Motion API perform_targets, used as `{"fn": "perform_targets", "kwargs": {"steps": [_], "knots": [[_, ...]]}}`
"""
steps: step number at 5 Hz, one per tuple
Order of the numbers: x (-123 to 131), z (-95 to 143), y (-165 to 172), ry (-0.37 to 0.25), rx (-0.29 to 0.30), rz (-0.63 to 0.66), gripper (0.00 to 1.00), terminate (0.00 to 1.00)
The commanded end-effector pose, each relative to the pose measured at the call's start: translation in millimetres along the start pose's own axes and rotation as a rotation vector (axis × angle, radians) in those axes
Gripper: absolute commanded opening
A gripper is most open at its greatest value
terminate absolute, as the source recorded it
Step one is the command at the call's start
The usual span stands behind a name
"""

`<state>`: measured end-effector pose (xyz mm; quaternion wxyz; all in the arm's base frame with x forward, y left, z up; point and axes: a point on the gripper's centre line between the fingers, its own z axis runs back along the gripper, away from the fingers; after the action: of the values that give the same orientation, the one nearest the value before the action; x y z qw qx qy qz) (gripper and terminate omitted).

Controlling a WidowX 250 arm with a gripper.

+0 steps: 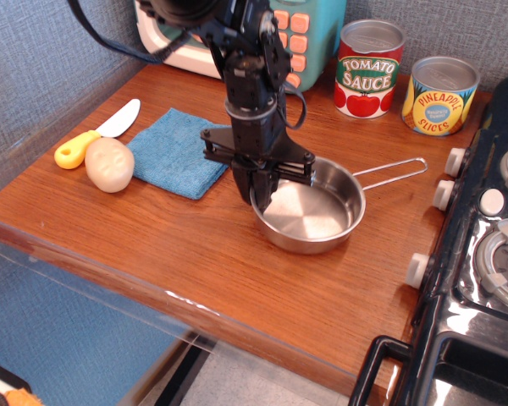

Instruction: Put the pot on the towel.

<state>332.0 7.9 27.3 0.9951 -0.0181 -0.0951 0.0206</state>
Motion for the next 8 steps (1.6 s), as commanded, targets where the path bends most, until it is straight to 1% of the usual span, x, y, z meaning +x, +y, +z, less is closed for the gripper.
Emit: {"fn": "perform_targets", "kwargs": {"steps": [1,2,3,4,5,7,8], "knots": [[20.5,55.3,64.0,-0.144,0.019,-0.005,0.0,0.0],[19.8,51.3,103.4,-0.128,0.012,0.0,0.0,0.0],[20.0,39.3,131.6,-0.123,-0.017,0.004,0.0,0.0],[22.7,32.9,143.3,-0.122,0.002,0.031,0.0,0.0],[29.5,25.4,140.7,-0.112,0.019,0.022,0.0,0.0],[35.8,22.5,148.4,-0.107,0.051,0.042,0.0,0.0],[34.6,21.2,146.8,-0.09,0.057,0.056,1.0,0.0]]}}
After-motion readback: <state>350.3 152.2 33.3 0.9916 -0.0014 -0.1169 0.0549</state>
